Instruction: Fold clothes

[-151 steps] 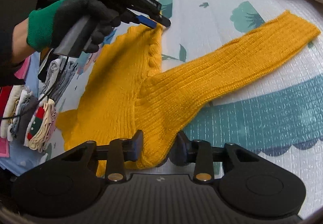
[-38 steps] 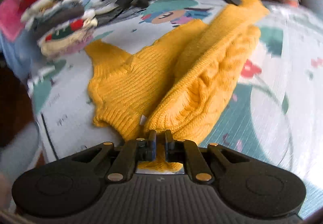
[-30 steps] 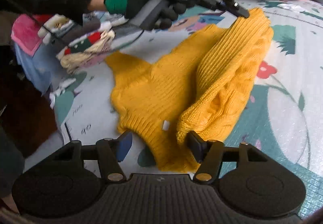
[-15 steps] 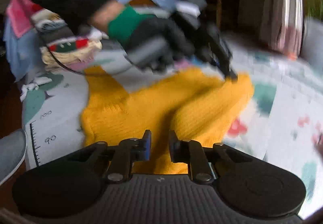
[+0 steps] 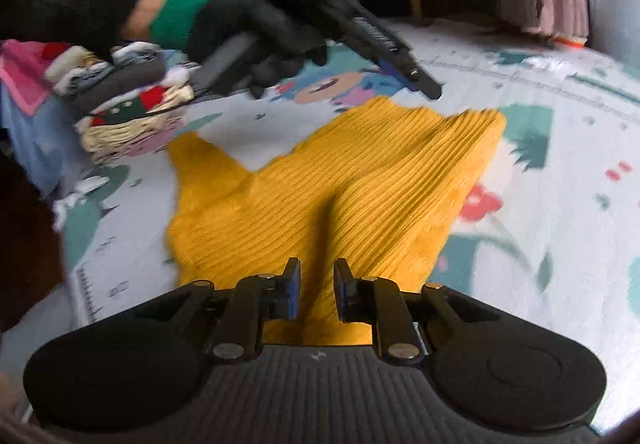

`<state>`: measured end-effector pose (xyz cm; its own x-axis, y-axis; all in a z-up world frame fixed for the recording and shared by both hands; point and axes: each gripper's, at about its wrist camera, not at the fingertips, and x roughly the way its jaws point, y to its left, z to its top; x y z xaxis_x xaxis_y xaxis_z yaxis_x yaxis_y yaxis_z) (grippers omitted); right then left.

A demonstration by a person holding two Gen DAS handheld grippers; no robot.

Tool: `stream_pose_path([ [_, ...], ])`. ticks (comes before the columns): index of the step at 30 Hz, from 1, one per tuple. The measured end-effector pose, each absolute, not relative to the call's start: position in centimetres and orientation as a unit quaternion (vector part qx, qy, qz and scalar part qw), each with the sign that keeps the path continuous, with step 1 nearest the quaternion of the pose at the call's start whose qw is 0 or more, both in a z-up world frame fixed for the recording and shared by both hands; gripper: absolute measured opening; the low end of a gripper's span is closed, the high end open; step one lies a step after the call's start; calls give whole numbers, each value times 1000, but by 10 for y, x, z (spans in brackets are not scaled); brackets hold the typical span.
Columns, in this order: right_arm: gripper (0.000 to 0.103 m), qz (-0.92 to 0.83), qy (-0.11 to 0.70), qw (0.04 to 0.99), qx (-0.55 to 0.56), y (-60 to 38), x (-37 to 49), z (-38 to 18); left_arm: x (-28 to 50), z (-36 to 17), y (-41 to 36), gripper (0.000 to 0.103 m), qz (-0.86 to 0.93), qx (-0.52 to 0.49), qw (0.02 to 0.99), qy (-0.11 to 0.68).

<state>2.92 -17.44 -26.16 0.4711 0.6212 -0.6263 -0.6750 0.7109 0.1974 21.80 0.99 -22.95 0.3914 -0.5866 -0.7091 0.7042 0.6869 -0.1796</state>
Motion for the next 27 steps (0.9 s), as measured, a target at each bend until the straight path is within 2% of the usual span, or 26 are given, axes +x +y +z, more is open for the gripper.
stream_pose_path([
  [4,20,355,382,853,-33,-169,47,-275,209,-244,-26,40,-423,125,811,385],
  [8,20,357,410,839,-20,-166,50,-288,213,-291,-55,40,-406,226,782,414],
  [11,21,357,413,837,-16,-165,50,-291,214,-286,-53,41,-407,221,782,417],
  [13,21,359,415,836,-9,-168,49,-288,208,-264,-45,40,-416,220,784,405],
  [16,22,382,397,834,-17,-174,38,-272,199,-218,-2,40,-419,172,801,391],
  [19,22,417,401,812,-81,-172,24,-259,181,-193,56,40,-373,131,831,391],
  [24,23,487,414,747,-184,-166,8,-225,125,-198,163,40,-229,1,880,417],
  [27,29,514,417,714,-229,-147,8,-205,84,-218,223,40,-127,-93,891,425],
])
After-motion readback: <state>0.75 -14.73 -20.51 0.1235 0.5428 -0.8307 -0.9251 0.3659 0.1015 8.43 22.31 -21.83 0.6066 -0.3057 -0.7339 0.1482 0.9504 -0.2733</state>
